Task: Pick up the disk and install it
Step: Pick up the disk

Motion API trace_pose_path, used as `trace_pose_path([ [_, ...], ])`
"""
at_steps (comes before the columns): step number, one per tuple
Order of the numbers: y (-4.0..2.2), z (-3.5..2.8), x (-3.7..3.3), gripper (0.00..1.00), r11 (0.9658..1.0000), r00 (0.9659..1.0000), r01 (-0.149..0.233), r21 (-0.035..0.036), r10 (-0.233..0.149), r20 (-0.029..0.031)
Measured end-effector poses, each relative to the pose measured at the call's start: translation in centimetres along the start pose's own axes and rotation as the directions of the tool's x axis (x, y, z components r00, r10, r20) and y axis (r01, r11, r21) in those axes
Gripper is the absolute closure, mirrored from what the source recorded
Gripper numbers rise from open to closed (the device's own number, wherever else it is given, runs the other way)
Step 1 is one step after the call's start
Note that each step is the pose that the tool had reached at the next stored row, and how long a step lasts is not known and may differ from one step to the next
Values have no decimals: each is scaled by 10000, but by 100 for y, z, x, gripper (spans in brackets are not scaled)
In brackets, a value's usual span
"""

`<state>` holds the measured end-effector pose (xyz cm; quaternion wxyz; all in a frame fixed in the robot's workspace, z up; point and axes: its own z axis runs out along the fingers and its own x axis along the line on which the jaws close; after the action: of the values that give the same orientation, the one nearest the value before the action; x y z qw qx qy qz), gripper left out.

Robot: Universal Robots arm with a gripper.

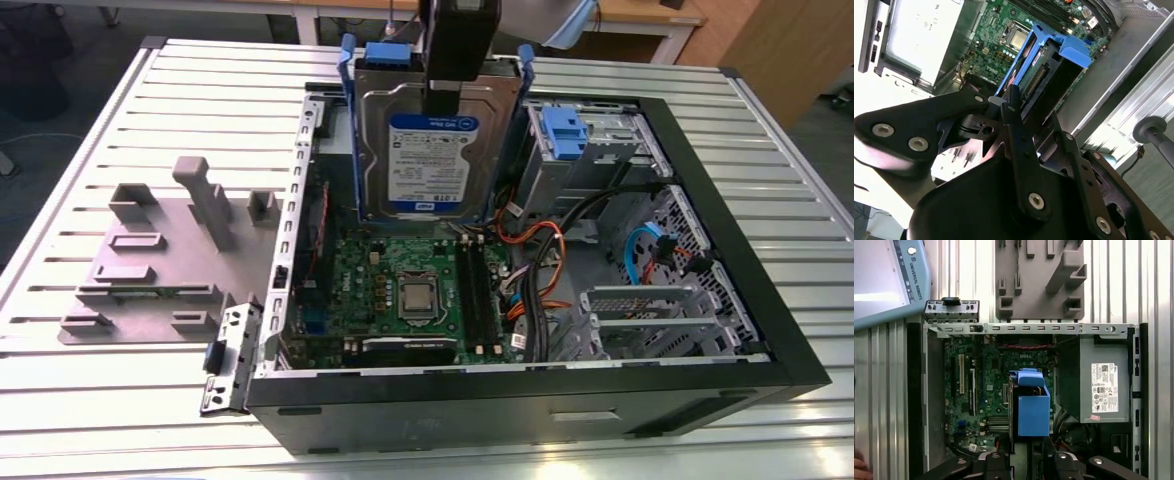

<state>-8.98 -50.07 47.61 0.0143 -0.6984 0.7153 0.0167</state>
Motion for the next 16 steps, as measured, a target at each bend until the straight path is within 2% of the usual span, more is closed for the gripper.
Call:
trace_pose_path([
  [10, -10, -5, 121, 65, 10000, 10000, 0, 0, 0, 0],
  [16, -11, -5, 134, 65, 10000, 10000, 0, 0, 0, 0],
])
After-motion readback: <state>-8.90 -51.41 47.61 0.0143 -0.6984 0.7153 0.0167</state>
